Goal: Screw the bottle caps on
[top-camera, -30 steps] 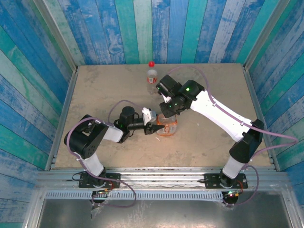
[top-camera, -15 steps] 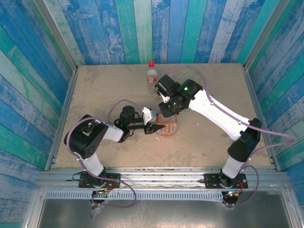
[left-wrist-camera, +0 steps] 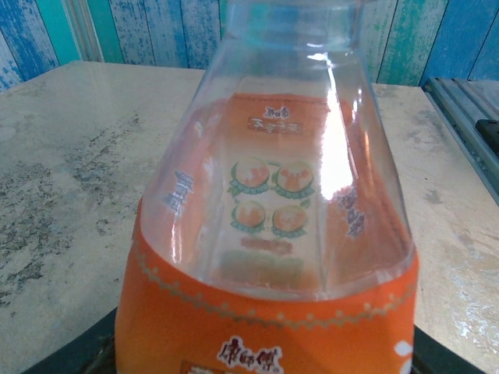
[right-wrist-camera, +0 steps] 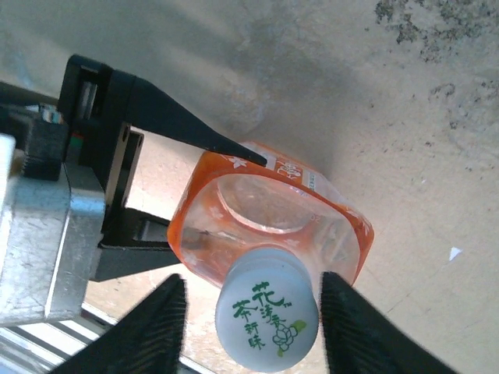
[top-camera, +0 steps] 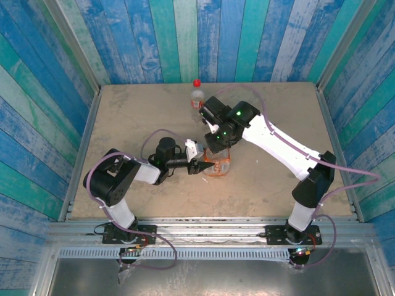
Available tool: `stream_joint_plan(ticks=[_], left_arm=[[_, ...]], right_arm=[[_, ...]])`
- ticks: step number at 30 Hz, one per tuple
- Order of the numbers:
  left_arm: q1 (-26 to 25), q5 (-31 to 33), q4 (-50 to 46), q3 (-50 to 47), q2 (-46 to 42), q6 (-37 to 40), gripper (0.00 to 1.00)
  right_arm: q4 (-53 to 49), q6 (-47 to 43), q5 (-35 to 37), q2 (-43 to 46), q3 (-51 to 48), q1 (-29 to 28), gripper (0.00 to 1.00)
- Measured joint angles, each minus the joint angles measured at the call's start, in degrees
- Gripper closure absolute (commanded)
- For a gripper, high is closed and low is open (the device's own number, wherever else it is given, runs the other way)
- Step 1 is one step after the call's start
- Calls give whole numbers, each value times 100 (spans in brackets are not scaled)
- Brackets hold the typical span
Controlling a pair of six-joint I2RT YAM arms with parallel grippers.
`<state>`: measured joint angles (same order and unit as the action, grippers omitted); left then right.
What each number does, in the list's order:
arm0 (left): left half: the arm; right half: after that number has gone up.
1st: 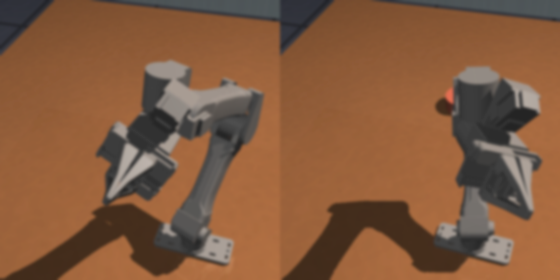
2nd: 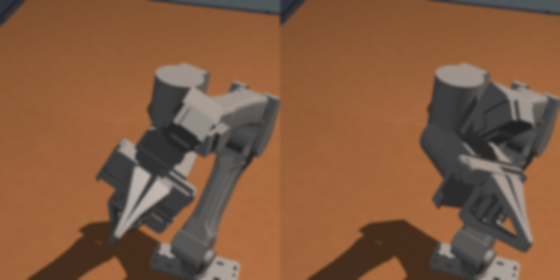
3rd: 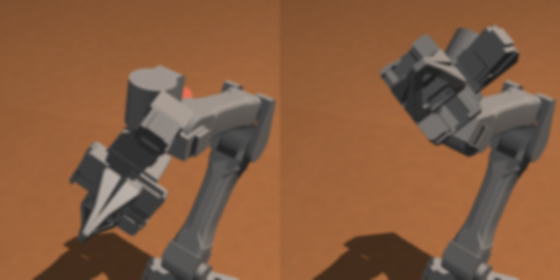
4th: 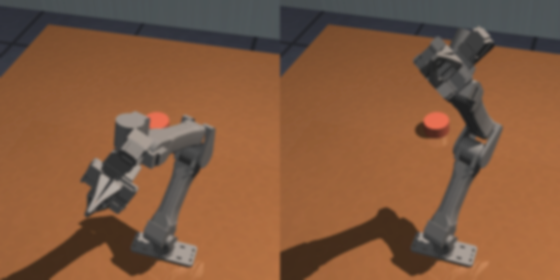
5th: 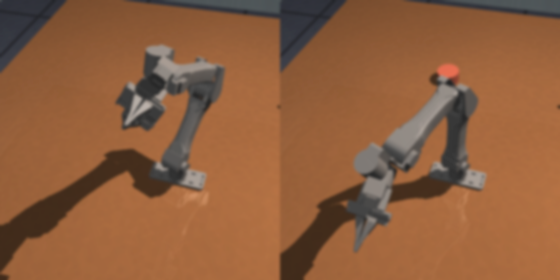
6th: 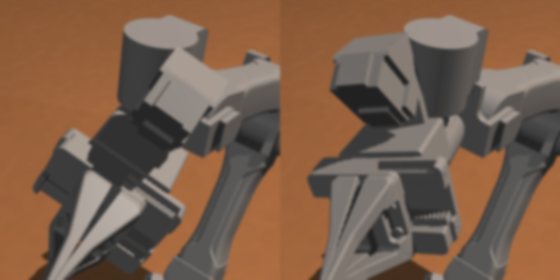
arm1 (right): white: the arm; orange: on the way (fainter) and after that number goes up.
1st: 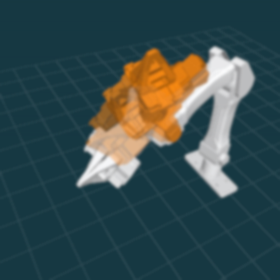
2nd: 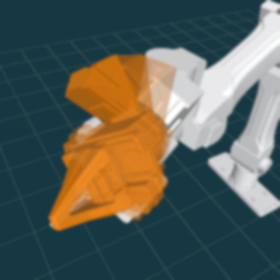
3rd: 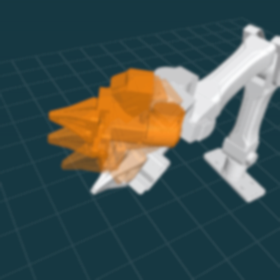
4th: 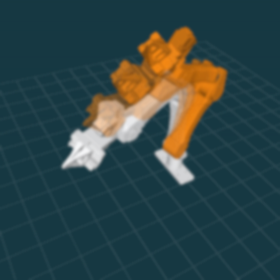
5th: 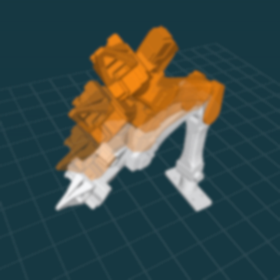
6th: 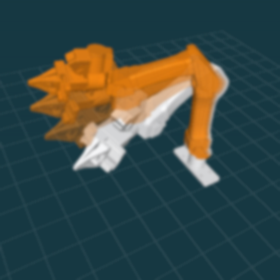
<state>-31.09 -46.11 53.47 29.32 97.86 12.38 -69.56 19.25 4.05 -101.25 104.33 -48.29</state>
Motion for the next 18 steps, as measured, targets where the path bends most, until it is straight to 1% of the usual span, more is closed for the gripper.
stream_joint_plan(ticks=[2,5,7,11,16,18], left_arm=[[-4,2,0,0,0,0,42],[-4,2,-11,9,0,0,42],[-4,2,-13,9,0,0,42],[-4,0,-17,13,2,0,42],[-4,-2,-37,26,2,0,42],[-4,-4,-42,31,2,0,42]], right_arm=[[7,-7,7,2,61,0,38],[61,-28,22,44,76,2,38],[105,-24,24,101,74,4,42],[291,24,26,363,-37,50,55],[433,94,-4,737,-387,181,63],[470,114,-20,793,-531,219,65]])
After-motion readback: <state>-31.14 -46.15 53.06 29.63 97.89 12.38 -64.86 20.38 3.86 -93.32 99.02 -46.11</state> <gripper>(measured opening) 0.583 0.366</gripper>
